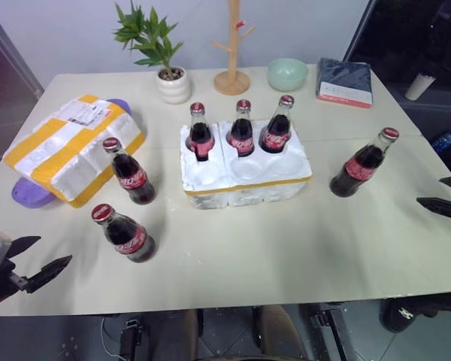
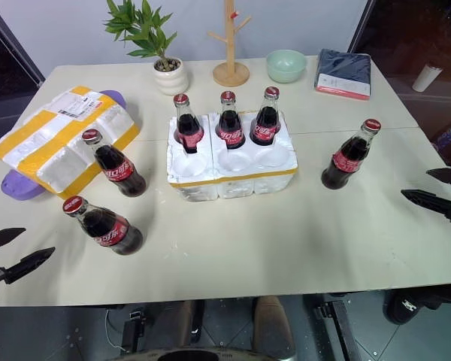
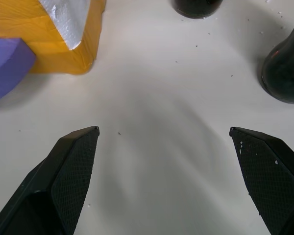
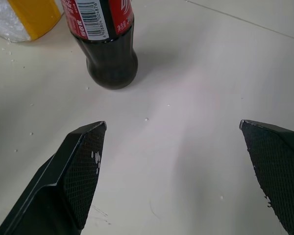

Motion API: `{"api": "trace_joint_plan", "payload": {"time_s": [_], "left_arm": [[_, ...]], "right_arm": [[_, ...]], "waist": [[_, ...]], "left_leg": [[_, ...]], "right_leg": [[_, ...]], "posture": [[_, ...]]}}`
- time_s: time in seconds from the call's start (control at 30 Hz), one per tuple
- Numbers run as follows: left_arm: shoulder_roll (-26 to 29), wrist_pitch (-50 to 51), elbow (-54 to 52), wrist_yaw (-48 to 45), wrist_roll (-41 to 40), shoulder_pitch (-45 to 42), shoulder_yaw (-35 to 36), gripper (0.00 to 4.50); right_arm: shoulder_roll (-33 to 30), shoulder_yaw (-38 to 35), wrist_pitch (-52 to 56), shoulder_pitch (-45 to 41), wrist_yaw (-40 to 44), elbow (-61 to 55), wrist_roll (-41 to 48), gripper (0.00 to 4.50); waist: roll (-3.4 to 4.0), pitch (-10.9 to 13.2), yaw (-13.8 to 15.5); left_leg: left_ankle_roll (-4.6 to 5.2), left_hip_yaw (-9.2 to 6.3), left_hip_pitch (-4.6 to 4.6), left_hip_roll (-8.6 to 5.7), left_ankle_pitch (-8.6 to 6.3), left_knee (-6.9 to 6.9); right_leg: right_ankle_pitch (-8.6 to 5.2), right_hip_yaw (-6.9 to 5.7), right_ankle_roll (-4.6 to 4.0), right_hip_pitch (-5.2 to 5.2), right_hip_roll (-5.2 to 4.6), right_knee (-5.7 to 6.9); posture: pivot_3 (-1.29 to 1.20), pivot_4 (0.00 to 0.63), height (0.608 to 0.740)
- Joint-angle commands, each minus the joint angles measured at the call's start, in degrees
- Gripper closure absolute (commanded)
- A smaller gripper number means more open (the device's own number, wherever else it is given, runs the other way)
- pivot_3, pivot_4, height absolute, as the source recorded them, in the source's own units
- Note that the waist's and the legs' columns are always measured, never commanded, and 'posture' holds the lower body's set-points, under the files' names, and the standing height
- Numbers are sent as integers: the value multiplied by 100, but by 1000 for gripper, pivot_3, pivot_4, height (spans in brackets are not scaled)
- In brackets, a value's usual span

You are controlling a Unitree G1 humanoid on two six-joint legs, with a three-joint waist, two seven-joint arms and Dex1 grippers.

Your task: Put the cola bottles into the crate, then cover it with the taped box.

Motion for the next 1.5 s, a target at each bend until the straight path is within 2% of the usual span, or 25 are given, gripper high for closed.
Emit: {"api": "trace_joint_plan", "payload": {"time_s": [0.03,0.43,0.6,0.77,0.93,1.13,1.23,1.33,1.5], "left_arm": [[-8,-79,-12,-17,-46,-66,165,35],[10,135,131,77,-213,-539,156,35],[63,562,-8,52,-653,-865,191,35],[180,1014,-402,-202,-1294,-916,335,35],[419,987,-650,-739,-1391,-719,284,35],[771,896,-733,-1718,-1429,-325,300,35],[802,575,-703,-1907,-1226,-424,-2,35],[685,219,-700,-1740,-940,-798,-638,35],[413,-211,-579,-1461,-595,-1373,-1473,35]], "right_arm": [[-165,-75,-131,-95,25,41,3,0],[-130,-156,-134,-64,-35,22,66,0],[-253,-183,218,-236,201,0,262,0],[-510,-109,899,-802,590,-585,678,0],[-750,296,1677,-1179,1260,-1614,1165,0],[-949,763,2175,-1654,1755,-2300,1610,0],[-885,1089,2366,-2187,1759,-2424,1702,0],[-741,1359,2640,-2716,1753,-2503,1773,0],[-835,1498,2915,-2817,1759,-2990,2166,0]], "waist": [[0,0,2],[1,0,-1],[1,-1,3],[7,0,-48],[11,1,-139],[13,3,-128],[17,5,-122],[15,6,-113],[17,9,-112]], "left_leg": [[0,0,0,0,0,0],[0,1,1,0,0,0],[0,1,3,0,0,3],[0,1,4,0,0,3],[0,0,4,4,0,1],[0,3,3,6,0,2],[0,3,2,7,0,2],[-2,4,2,7,-1,3],[-5,4,-5,8,-3,0]], "right_leg": [[0,0,0,0,0,0],[0,0,0,2,1,2],[1,0,1,6,1,4],[1,0,0,5,1,8],[1,0,1,3,5,9],[1,1,0,-1,6,8],[1,1,-1,-6,6,9],[1,2,-1,-6,4,8],[1,1,0,-8,5,6]], "posture": [[0,150,739],[0,150,739],[0,150,739],[0,150,739],[0,150,739],[0,150,739],[0,150,739],[0,150,739],[0,150,739]]}}
